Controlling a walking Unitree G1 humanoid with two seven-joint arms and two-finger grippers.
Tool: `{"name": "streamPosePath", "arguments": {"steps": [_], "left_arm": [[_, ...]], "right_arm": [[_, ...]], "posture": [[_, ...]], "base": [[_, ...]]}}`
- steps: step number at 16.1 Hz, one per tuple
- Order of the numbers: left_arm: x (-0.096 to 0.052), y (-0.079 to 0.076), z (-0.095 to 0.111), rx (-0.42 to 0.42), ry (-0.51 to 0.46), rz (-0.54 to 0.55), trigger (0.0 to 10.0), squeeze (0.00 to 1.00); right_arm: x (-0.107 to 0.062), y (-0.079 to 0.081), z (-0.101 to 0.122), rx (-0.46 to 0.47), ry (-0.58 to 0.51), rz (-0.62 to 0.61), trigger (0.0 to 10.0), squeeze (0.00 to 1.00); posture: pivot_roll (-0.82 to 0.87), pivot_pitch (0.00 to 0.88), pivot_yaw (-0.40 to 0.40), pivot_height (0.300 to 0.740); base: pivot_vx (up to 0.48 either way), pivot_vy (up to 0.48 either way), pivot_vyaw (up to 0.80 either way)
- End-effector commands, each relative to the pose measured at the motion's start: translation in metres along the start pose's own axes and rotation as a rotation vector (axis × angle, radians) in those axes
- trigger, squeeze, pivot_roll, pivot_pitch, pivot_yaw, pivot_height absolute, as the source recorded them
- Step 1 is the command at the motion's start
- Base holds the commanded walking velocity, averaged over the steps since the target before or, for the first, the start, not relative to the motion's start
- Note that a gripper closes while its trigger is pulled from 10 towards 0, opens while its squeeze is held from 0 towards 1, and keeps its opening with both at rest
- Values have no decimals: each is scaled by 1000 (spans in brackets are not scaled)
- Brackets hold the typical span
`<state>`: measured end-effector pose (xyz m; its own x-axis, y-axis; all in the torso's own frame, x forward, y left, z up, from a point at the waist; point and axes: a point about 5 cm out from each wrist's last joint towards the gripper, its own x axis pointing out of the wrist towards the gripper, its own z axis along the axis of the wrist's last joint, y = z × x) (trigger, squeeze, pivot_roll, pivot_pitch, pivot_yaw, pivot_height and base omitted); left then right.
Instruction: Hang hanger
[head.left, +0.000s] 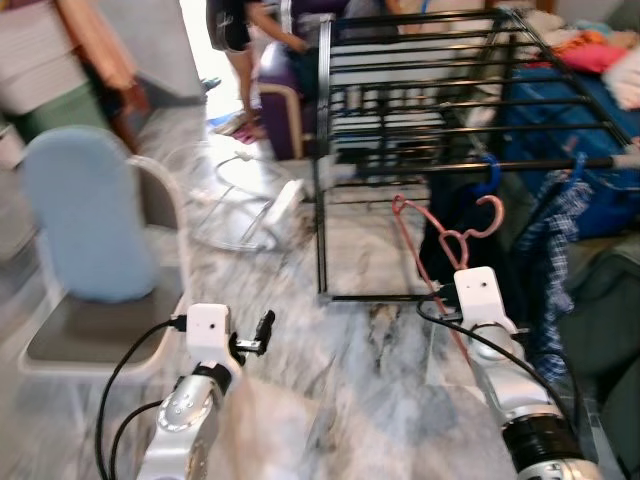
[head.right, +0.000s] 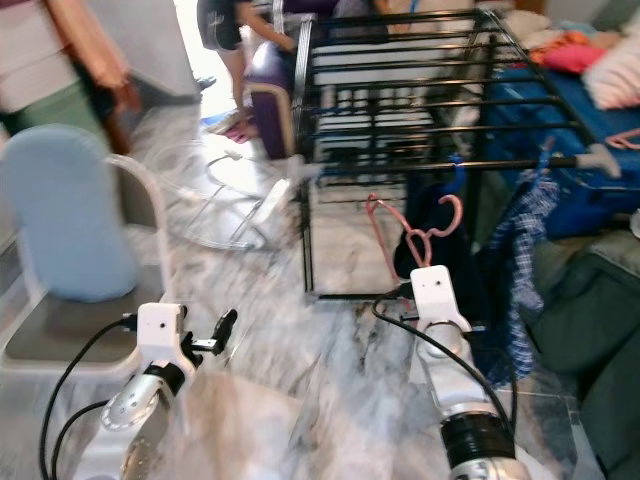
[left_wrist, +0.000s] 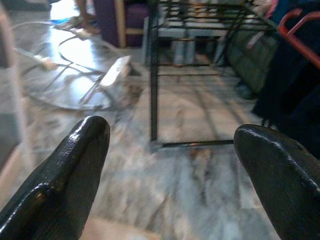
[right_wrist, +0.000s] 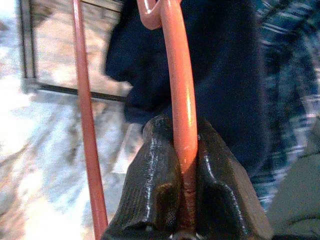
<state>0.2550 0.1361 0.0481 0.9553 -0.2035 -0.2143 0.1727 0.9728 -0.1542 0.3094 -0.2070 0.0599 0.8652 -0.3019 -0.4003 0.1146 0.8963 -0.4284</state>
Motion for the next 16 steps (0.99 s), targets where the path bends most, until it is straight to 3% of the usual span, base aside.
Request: {"name": "streamPosePath", "arguments": {"steps": [1, 5, 10, 16], "left_arm": [[1, -3, 0, -3, 9, -14, 10000, 0], [1, -4, 0, 4, 10, -12, 10000, 0], [0, -3, 0, 2, 8, -7, 10000, 0], [-1, -5, 0, 6, 16, -16, 10000, 0]], "right_arm": [[1, -4, 4, -14, -22, -5, 10000, 0], [1, 3, 11, -66, -69, 28, 10000, 0], [3, 10, 18, -107, -110, 56, 10000, 0], [20, -1, 44, -83, -105, 17, 10000, 0]], "posture": [[-127, 0, 52, 740], [-127, 0, 52, 740], [-116, 0, 49, 740], [-106, 0, 48, 740]], "base": [[345, 334, 0], [292, 382, 0], [0, 0, 0], [0, 0, 0]]}}
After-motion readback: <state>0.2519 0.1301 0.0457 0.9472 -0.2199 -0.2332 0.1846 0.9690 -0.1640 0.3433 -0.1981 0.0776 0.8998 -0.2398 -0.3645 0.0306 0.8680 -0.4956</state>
